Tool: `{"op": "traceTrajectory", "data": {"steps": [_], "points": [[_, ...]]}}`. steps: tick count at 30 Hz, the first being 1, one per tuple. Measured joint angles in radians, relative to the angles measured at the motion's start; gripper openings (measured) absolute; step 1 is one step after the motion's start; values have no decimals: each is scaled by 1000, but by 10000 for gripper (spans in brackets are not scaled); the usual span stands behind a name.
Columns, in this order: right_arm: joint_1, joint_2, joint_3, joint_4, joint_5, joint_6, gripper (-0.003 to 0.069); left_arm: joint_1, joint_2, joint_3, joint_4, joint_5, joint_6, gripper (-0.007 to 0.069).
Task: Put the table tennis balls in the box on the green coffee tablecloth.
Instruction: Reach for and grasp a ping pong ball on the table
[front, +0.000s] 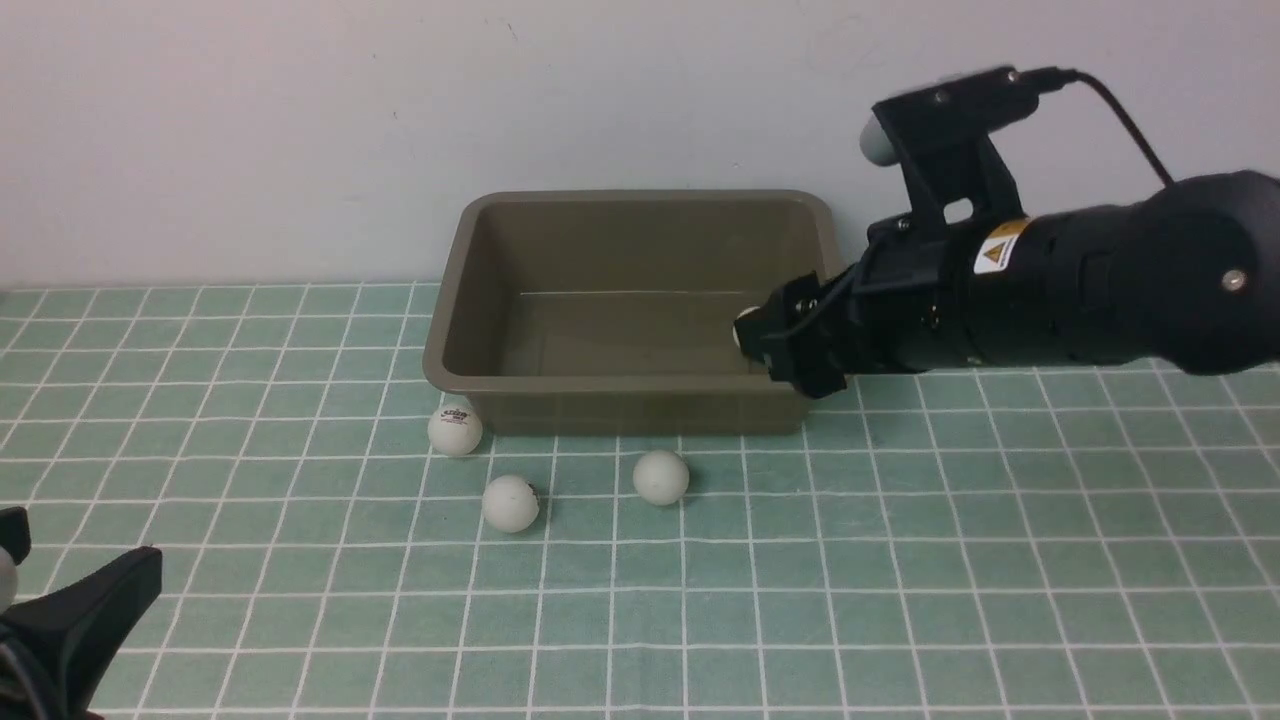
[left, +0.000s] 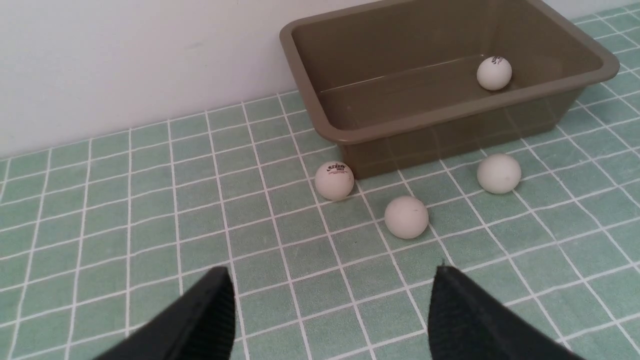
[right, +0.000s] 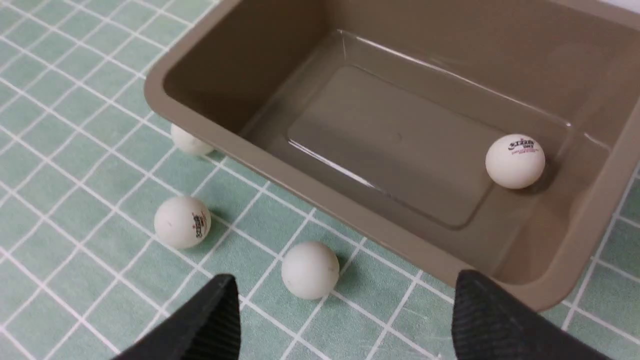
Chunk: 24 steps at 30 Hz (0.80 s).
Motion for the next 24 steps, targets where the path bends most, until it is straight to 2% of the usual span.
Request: {"op": "traceTrajectory", "data": {"steps": [7, 15, 24], "points": [[18, 36, 1, 19, 58, 12, 512, 0, 0, 0, 0, -3, 0, 469], [113, 174, 0, 34, 59, 4, 512, 0, 0, 0, 0, -3, 0, 469], [120, 338, -102, 44, 54, 21, 524, 0, 0, 0, 0, -3, 0, 469]]}}
